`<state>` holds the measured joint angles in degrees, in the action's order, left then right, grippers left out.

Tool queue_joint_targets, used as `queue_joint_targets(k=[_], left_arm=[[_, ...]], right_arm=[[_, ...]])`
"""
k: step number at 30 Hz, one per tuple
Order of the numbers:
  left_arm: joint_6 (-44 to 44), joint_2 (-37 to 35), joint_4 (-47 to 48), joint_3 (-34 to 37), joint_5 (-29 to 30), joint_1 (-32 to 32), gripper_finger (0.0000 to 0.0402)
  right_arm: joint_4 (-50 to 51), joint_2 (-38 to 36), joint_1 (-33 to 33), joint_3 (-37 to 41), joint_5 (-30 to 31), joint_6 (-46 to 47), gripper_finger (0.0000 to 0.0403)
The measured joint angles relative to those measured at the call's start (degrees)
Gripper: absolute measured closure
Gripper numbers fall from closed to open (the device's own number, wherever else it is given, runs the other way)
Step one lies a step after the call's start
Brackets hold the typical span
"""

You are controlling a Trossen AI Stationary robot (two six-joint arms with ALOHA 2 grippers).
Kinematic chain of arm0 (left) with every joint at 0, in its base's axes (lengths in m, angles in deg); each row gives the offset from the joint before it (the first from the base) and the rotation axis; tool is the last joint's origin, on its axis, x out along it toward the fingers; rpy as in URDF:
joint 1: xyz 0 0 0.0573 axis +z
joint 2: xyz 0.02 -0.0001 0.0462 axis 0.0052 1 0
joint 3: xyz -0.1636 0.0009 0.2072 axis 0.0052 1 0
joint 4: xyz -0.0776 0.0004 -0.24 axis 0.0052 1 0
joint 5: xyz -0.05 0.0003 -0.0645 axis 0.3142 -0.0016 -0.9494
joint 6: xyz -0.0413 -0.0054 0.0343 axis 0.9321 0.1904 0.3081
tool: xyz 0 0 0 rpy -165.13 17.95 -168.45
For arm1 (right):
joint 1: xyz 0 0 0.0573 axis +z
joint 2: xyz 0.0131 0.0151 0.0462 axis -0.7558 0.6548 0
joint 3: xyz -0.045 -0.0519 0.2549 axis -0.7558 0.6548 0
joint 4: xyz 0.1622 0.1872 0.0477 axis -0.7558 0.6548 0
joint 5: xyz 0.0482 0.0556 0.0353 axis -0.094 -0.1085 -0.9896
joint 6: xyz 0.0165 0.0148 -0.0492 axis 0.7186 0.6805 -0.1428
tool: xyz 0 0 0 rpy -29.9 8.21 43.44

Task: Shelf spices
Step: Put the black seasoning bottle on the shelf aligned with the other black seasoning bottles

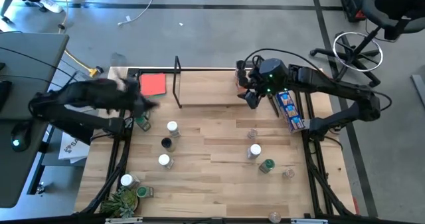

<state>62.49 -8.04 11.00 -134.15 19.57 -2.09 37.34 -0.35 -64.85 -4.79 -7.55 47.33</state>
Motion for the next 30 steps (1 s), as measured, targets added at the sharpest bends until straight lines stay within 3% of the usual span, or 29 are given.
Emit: queue_joint_targets(k=[4,7,9,13,21,27,30], left_arm=[[9.15,8.8,11.28,-2.06,-17.55,-0.02,0.0398],[11.15,13.97,16.94,-2.07,-23.71,-0.67,0.0378],[9.14,16.91,19.0,-2.07,-24.74,-1.71,0.0355],[8.03,21.27,20.3,-2.09,-23.81,-3.72,0.0291],[4.0,29.73,19.48,-2.11,-15.16,-11.84,0.0159],[9.5,36.36,19.59,-2.11,-5.87,-16.87,0.0132],[13.76,39.56,19.56,-2.11,-3.98,-18.16,0.0131]], right_arm=[[0.39,-0.12,-0.5,0.0,-0.02,-3.4,0.0144],[1.29,-0.12,-0.78,0.0,-0.02,-5.63,0.0144],[2.29,-0.12,-0.75,0.0,-0.02,-6.97,0.0144],[5.1,-0.12,-0.75,0.0,-0.02,-9.23,0.0144],[10.88,-0.12,-0.75,0.0,-0.02,-11.98,0.0144],[13.4,-0.12,-0.74,0.0,-0.02,-12.22,0.0144],[14.33,-0.12,-0.71,0.0,-0.04,-12.11,0.0144]])
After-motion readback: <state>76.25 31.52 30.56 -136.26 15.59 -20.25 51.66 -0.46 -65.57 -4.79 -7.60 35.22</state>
